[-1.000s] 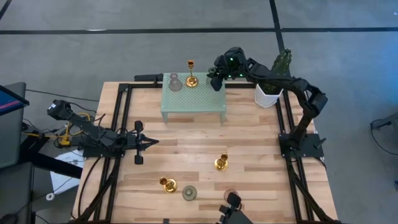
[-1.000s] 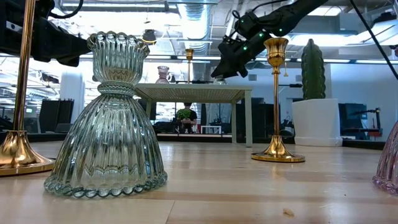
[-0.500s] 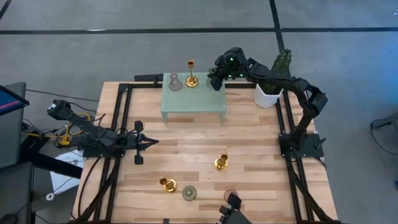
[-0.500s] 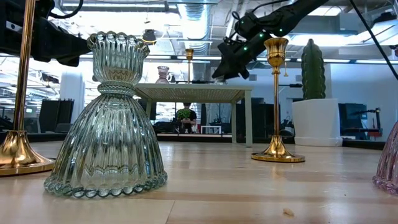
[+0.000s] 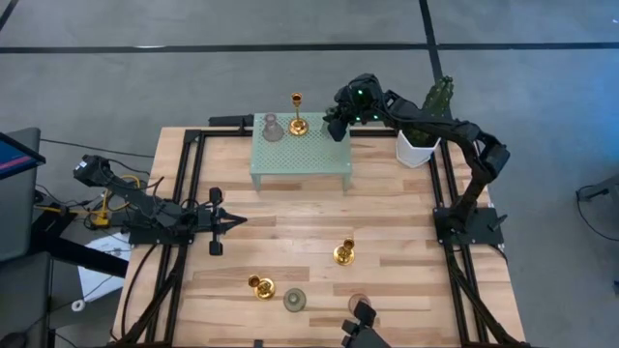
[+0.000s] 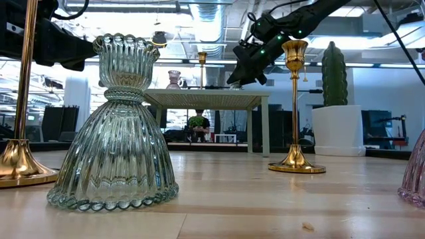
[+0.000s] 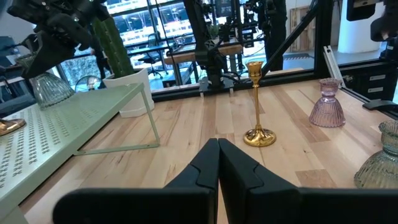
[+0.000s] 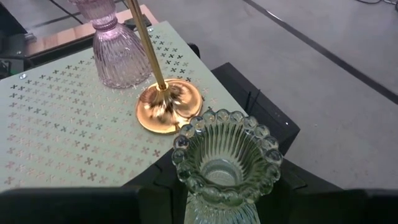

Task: Pick & Place candle stick holders
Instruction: Put the top green glass candle holder on the shelf

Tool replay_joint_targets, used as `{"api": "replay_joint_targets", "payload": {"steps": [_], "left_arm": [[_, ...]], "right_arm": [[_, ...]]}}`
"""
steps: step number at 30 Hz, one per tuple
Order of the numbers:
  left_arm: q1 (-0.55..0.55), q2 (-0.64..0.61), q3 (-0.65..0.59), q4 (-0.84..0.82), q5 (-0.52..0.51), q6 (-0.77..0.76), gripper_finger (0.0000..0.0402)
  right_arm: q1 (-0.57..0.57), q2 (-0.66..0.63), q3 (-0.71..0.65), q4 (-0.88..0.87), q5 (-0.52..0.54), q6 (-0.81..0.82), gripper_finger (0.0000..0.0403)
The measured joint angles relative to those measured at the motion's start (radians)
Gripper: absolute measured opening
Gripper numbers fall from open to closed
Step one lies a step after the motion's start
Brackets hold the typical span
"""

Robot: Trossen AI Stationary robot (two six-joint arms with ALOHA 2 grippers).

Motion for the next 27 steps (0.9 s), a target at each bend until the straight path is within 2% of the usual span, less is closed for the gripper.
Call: {"api": "replay_joint_targets", "payload": {"steps": [8,13,19,27], "left_arm": [[0.0,0.0,0.0,0.0,0.0,0.0,0.0006],[0.0,0.0,0.0,0.0,0.0,0.0,0.0006],[0.0,0.0,0.0,0.0,0.0,0.0,0.0006],[0.0,0.0,0.0,0.0,0.0,0.0,0.0006]], "right_arm": [[0.0,0.0,-0.001,0.01,0.0,-0.014,0.0198],[0.0,0.0,-0.001,0.027,0.0,-0.014,0.0227],[-0.001,-0.014,-0.001,0.011,0.0,-0.039,0.0237],[0.0,-0.111,-0.001,-0.056,0.0,-0.092,0.0238]]}}
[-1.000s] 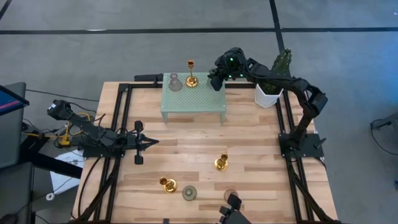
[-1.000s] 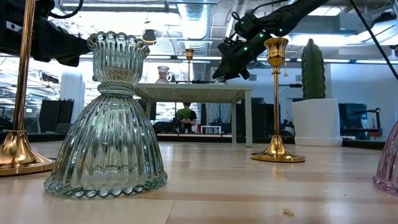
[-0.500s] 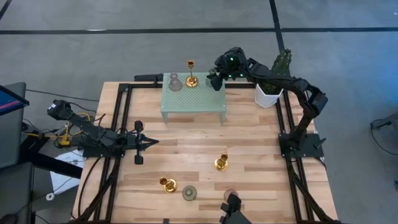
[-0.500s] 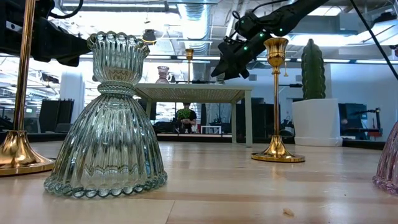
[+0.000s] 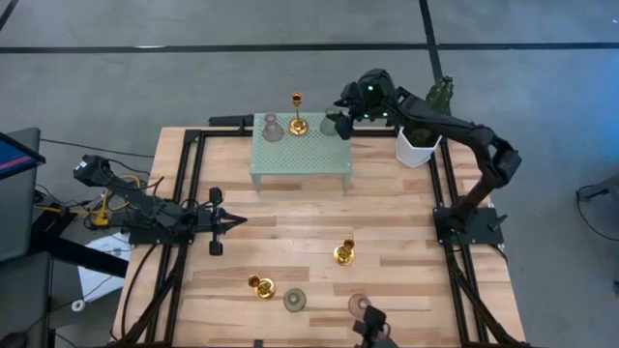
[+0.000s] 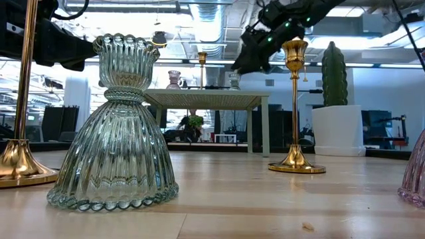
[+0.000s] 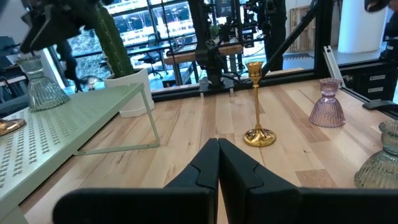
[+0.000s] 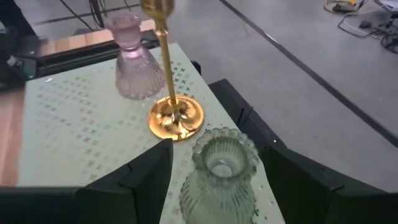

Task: Pick & Place candle stick holders
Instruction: Put the top green glass candle holder on the shelf, then put the right gold candle holder on the shelf

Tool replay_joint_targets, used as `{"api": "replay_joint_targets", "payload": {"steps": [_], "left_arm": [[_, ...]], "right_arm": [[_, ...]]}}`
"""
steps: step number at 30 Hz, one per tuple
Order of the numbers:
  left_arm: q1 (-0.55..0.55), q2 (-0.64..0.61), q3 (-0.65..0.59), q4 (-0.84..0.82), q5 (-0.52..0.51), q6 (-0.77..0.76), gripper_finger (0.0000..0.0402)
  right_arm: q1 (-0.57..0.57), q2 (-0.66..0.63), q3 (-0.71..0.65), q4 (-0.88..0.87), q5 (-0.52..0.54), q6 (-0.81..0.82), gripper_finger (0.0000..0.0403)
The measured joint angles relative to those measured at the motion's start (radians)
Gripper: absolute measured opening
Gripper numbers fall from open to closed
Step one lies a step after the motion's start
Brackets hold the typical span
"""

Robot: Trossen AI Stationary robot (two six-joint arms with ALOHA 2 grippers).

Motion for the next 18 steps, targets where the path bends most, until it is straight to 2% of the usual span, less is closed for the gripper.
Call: {"api": "replay_joint_targets", "payload": {"steps": [5,11,15,18], "left_arm": [[0.0,0.0,0.0,0.0,0.0,0.0,0.0006],[0.0,0.0,0.0,0.0,0.0,0.0,0.0006],[0.0,0.0,0.0,0.0,0.0,0.0,0.0006],[0.0,0.0,0.0,0.0,0.0,0.0,0.0006]], "right_arm": [[0.0,-0.095,0.0,-0.142,0.002,-0.053,0.0238],[0.001,-0.222,0.0,-0.408,0.001,-0.073,0.0224],[0.022,-0.281,-0.001,-0.627,0.001,-0.073,0.0181],[0.061,-0.335,-0.055,-0.704,-0.012,-0.073,0.0119]]}}
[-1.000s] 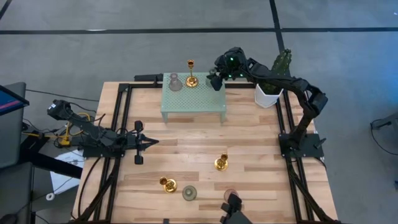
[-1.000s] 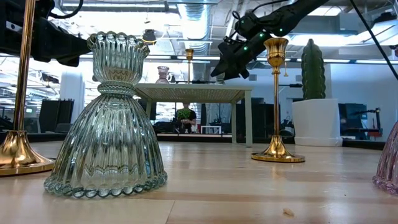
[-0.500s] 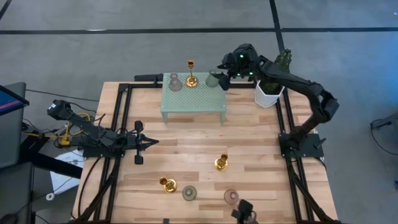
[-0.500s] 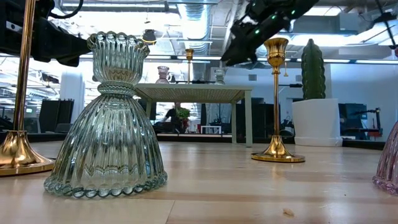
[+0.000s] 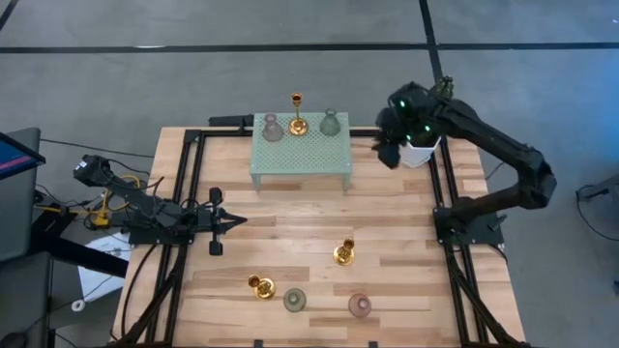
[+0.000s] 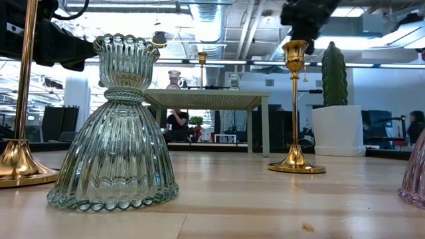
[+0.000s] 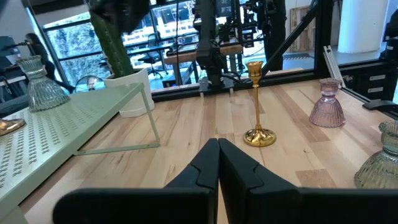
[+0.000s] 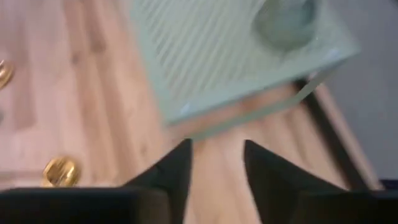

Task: Pick & Place candle stick holders
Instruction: Put the right gold candle holder on the shelf

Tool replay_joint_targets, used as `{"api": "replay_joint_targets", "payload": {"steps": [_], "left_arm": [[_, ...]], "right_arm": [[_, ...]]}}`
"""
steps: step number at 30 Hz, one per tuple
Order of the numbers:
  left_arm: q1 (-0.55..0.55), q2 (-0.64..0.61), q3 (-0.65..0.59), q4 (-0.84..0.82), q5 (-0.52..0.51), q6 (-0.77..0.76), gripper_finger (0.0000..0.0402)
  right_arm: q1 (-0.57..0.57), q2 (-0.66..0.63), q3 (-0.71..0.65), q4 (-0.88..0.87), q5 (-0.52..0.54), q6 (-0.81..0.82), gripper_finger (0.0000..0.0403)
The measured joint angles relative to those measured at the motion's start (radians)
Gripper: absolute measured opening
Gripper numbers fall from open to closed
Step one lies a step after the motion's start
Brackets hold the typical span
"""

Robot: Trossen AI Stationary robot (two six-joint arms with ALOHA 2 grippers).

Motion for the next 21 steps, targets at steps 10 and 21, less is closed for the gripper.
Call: {"api": "replay_joint_targets", "payload": {"steps": [10,21], "left_arm": [[0.0,0.0,0.0,0.0,0.0,0.0,0.0006],[0.0,0.0,0.0,0.004,0.0,-0.019,0.0006]], "right_arm": [[0.238,-0.308,-0.434,0.224,-0.006,0.02,0.0006],[0.549,-0.724,-1.059,0.93,0.023,0.313,0.0001]]}}
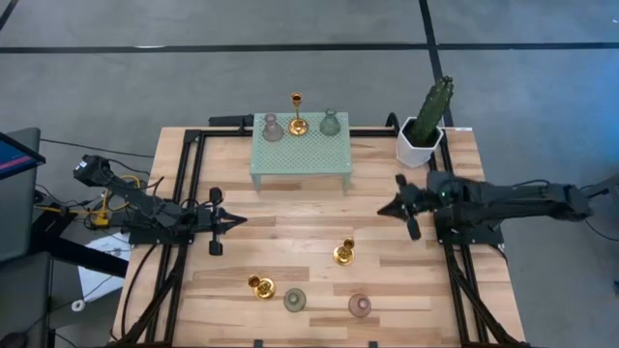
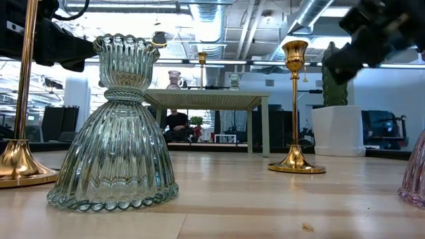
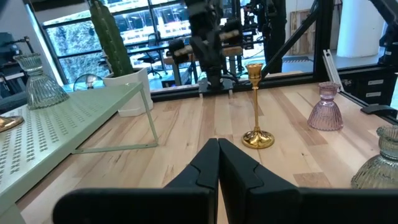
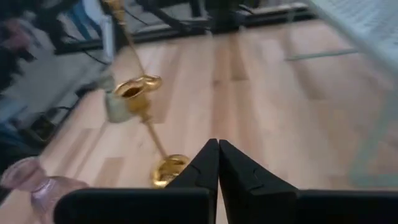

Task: Pick & Place candle stick holders
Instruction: Put the right gold candle holder on the shelf

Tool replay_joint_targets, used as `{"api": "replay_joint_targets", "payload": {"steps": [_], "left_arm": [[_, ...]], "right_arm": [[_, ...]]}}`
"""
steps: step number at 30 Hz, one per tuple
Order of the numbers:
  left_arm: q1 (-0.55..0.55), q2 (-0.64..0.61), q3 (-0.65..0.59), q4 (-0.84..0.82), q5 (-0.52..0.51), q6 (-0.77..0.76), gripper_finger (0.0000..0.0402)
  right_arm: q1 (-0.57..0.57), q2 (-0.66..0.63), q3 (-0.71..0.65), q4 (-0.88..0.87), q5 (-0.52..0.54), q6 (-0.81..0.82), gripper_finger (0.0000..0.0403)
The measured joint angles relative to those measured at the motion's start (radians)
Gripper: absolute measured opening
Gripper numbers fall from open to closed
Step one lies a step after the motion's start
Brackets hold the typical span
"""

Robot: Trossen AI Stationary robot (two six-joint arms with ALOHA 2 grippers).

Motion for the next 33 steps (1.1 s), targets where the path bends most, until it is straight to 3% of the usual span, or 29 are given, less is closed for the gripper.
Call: {"api": "replay_joint_targets", "payload": {"steps": [4,10,21,26,33], "left_arm": [[0.0,0.0,0.0,0.0,0.0,0.0,0.0006],[0.0,0.0,0.0,0.0,0.0,0.0,0.0006],[0.0,0.0,0.0,0.0,0.0,0.0,0.0006],[0.0,0.0,0.0,0.0,0.0,-0.001,0.0006],[0.0,0.0,0.0,0.0,0.0,-0.001,0.0006]], "right_arm": [[0.117,0.02,-0.136,0.186,0.038,0.006,0.0001],[0.24,0.13,-0.179,0.372,0.101,-0.017,0.0003],[0.274,0.388,-0.178,0.557,0.135,0.082,0.0012],[0.274,0.519,-0.162,0.68,0.149,0.092,0.0057],[0.274,0.698,-0.09,0.7,0.149,0.107,0.0151]]}}
